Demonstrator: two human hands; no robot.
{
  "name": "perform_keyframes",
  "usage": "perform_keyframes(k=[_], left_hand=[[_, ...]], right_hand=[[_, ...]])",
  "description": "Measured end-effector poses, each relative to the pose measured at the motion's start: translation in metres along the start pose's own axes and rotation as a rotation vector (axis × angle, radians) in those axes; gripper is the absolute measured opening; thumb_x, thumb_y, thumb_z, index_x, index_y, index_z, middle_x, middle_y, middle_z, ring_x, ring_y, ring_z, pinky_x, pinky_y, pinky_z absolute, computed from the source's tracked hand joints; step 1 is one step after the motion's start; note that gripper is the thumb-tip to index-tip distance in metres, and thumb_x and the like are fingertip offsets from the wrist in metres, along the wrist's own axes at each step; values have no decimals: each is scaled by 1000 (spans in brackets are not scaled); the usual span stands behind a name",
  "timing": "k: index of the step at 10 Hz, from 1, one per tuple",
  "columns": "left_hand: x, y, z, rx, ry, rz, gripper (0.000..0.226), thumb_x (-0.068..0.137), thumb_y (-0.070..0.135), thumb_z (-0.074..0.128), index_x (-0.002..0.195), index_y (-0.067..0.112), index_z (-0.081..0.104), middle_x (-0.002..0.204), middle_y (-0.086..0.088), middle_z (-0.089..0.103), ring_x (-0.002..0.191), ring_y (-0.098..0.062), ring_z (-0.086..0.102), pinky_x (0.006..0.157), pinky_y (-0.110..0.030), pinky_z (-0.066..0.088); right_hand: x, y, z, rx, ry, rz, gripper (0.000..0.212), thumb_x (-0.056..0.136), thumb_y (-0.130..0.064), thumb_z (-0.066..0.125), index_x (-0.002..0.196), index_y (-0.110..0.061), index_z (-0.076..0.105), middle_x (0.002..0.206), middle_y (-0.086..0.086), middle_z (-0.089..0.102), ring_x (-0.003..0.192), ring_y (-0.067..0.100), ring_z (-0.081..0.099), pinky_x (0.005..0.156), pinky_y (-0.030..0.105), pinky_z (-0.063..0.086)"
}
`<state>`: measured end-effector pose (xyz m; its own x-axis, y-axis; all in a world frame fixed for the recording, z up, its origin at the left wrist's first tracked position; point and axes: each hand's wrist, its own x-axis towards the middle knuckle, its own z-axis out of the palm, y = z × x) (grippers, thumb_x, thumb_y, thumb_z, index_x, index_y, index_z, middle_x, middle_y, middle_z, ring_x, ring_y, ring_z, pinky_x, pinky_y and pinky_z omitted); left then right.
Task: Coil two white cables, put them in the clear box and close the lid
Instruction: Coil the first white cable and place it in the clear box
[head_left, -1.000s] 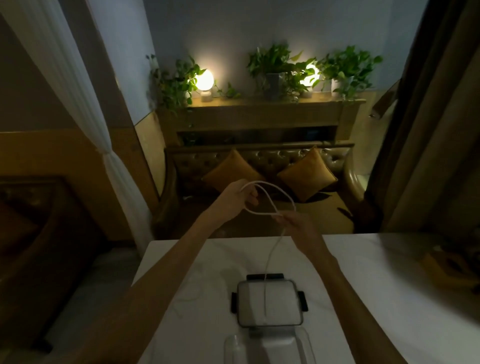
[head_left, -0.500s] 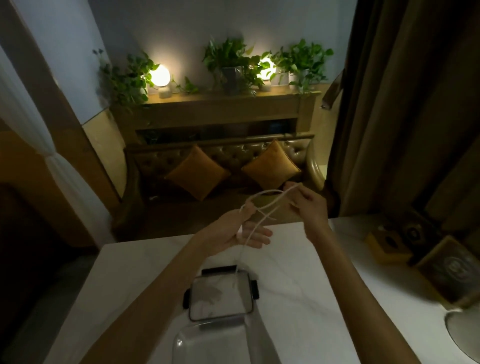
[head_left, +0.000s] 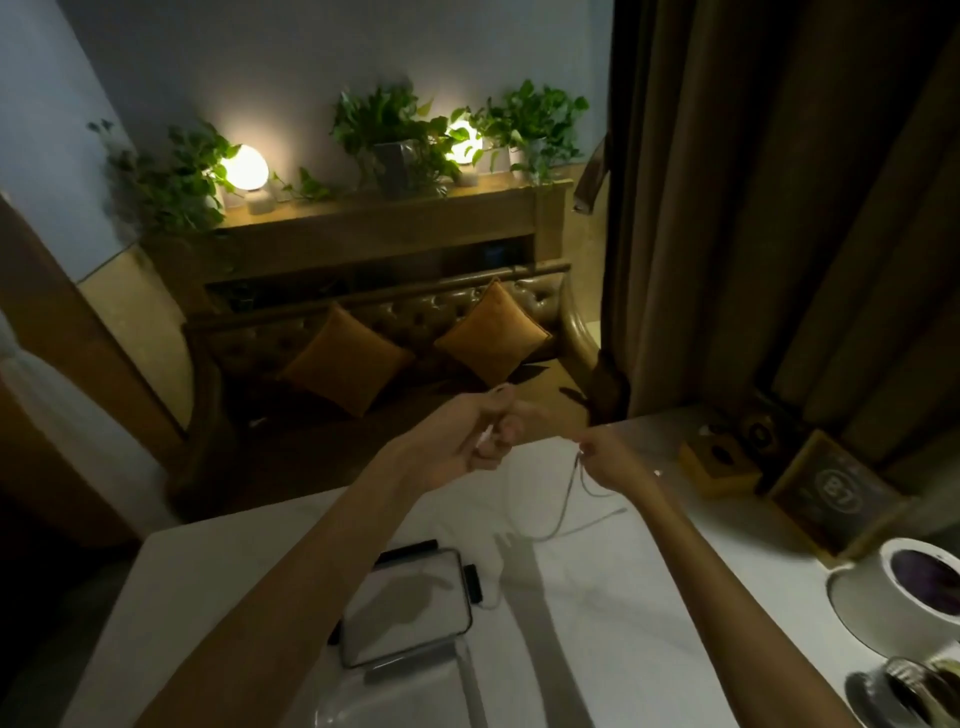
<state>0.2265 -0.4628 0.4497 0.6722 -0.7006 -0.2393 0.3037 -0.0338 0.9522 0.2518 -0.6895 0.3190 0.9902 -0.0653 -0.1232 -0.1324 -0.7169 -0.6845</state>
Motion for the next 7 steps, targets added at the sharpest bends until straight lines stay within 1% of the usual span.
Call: perform_keyframes(k=[1, 2, 3, 4, 5, 6, 7], left_hand=[[10, 6, 15, 47, -59, 72, 38, 101, 26, 34, 124, 5, 55, 70, -1, 47, 60, -9, 48, 61, -24, 43], [18, 19, 32, 161, -115, 105, 32, 100, 22, 37, 120, 5, 54, 68, 3, 55, 56, -6, 50, 60, -25, 43], [25, 40, 49, 193, -235, 146, 35, 100, 21, 36, 129, 12, 54, 64, 7, 57, 47, -4, 44, 81, -34, 37], [31, 56, 58, 11, -323, 211, 46, 98, 36, 41, 133, 9, 51, 70, 1, 49, 57, -11, 35, 89, -41, 37], [34, 70, 64, -213, -343, 260, 65, 92, 52, 39, 136, 4, 46, 69, -2, 44, 62, -15, 34, 66, -30, 31], [37, 84, 61, -311, -271, 350, 70, 94, 55, 28, 138, 3, 42, 63, -1, 41, 57, -12, 36, 56, -25, 33], [43, 95, 42, -297, -152, 411, 62, 96, 46, 33, 140, 3, 38, 67, -1, 43, 58, -12, 36, 56, -24, 33]], right_hand=[[-15, -23, -23, 361, 84, -281, 38, 97, -5, 42, 134, -12, 46, 138, 15, 49, 122, 28, 51, 100, 44, 48], [-29, -60, -36, 529, -63, -318, 37, 98, -7, 45, 133, -17, 48, 140, 3, 48, 118, 4, 53, 97, 22, 48], [-28, -90, -25, 128, -66, 221, 31, 94, -3, 44, 123, 4, 46, 108, 10, 63, 80, -1, 63, 78, 14, 50], [-33, -112, -35, -17, -45, 351, 32, 94, -11, 45, 120, 8, 49, 88, -9, 61, 73, 3, 63, 76, 23, 52], [-65, -118, -68, 857, 193, -147, 19, 94, 1, 43, 89, -10, 59, 73, -8, 55, 52, -5, 54, 49, 10, 45], [-76, -124, -59, 769, 272, -306, 25, 99, -15, 41, 83, -12, 59, 61, -6, 55, 51, 0, 50, 45, 8, 39], [-90, -124, -42, 428, 259, -486, 24, 99, -25, 42, 94, -15, 63, 65, -5, 55, 58, 6, 53, 55, 13, 42]])
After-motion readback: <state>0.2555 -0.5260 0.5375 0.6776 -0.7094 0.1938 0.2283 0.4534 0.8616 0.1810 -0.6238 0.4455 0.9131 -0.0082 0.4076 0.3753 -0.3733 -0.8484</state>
